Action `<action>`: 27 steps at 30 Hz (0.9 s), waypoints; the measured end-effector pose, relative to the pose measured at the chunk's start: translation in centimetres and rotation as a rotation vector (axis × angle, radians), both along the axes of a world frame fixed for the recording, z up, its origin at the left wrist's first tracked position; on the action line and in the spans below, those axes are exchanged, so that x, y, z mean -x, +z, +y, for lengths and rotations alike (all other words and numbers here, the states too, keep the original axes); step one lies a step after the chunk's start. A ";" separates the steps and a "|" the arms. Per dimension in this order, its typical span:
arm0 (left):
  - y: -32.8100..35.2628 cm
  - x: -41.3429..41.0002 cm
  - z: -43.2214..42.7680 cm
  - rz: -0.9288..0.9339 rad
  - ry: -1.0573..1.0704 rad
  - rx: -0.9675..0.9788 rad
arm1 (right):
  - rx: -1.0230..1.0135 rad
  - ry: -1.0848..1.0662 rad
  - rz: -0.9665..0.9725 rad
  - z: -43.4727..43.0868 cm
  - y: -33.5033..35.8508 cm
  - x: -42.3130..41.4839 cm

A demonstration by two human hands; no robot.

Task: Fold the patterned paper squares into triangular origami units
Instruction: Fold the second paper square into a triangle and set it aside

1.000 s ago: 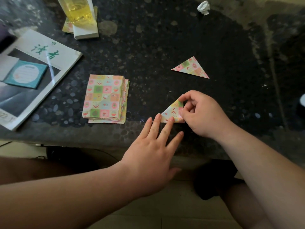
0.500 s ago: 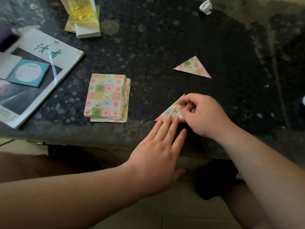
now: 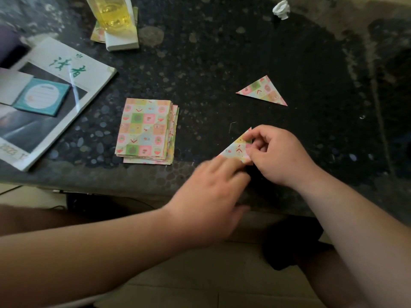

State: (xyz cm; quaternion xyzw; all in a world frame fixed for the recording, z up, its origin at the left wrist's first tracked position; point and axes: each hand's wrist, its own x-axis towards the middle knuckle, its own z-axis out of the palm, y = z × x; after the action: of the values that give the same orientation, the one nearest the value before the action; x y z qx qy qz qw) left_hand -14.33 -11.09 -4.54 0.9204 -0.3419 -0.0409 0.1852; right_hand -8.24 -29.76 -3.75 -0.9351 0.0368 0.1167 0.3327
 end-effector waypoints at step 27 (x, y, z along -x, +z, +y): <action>-0.5 0.7 0.6 -0.057 0.015 -0.417 | 0.006 -0.009 -0.022 0.1 0.1 0.4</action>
State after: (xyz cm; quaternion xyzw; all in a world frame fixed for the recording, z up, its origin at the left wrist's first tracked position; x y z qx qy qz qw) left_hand -15.02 -10.51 -5.00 0.9422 -0.3241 -0.0831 -0.0187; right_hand -8.64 -29.71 -3.68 -0.9371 0.0376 0.1046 0.3308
